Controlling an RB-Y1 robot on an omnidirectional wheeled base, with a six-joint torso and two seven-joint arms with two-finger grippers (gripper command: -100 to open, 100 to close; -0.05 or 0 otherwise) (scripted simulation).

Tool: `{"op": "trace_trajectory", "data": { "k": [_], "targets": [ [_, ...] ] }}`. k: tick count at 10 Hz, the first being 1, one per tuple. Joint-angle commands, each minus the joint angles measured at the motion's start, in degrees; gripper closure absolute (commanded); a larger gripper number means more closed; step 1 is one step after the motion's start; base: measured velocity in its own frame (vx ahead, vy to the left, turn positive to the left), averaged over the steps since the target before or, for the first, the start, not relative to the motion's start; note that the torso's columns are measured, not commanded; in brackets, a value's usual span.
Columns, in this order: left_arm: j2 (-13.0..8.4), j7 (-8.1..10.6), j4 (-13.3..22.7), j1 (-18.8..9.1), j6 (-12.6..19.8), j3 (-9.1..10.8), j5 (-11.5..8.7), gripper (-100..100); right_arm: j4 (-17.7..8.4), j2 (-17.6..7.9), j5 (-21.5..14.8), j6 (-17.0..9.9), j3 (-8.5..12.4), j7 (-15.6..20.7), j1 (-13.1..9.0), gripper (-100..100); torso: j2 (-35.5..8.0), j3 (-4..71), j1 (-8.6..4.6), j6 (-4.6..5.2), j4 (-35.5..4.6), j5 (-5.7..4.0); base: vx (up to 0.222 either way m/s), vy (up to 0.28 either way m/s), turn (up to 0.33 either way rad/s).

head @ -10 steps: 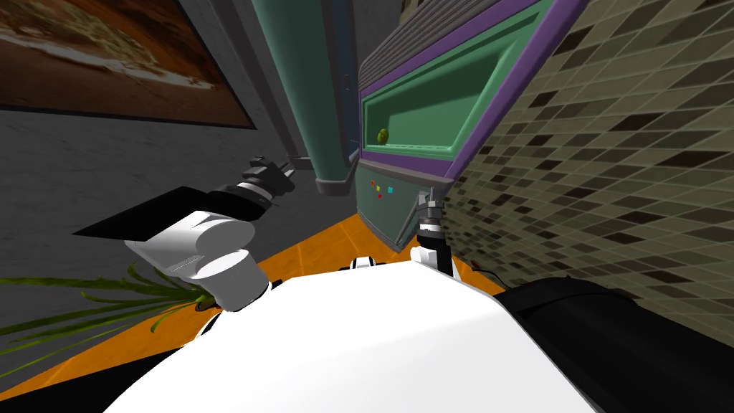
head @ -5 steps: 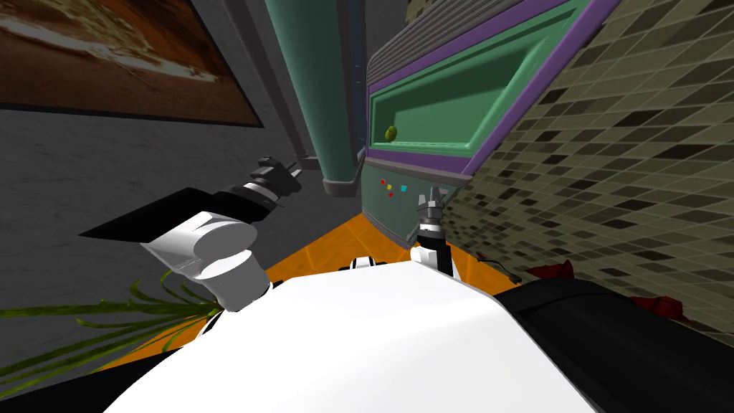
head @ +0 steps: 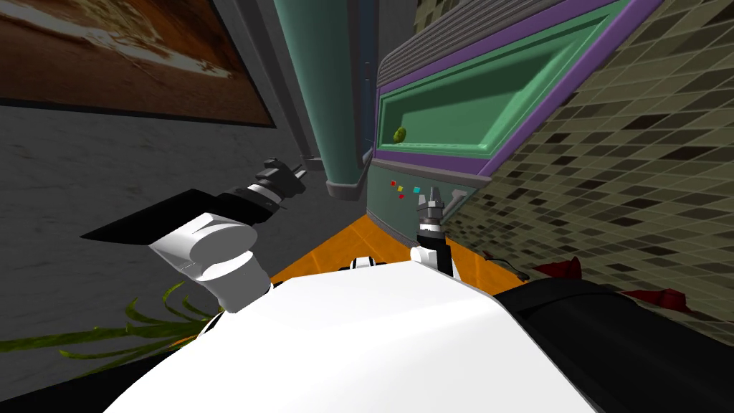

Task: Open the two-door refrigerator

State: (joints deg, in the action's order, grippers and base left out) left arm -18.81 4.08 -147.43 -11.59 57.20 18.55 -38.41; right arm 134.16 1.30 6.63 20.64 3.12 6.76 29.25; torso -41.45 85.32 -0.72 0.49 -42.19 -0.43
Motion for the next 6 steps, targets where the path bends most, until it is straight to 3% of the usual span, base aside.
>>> {"op": "trace_trajectory", "data": {
  "k": [1,6],
  "targets": [
    [0.1,-0.27,-0.2,-0.8,-0.5,-0.66,-1.2,100,0.0,0.0,0.0,0.0,0.0,0.0,0.0,0,-0.1,-0.1,0.04,0.01,0.0,-0.01,0.138,0.293,-0.049],
    [0.4,-0.83,-1.1,-1.0,-0.3,-1.95,-4.4,100,0.0,0.0,0.0,0.0,0.0,0.0,0.0,0,0.2,0.2,-0.59,0.26,0.0,-0.29,0.111,0.26,-0.076]
  ]
}}
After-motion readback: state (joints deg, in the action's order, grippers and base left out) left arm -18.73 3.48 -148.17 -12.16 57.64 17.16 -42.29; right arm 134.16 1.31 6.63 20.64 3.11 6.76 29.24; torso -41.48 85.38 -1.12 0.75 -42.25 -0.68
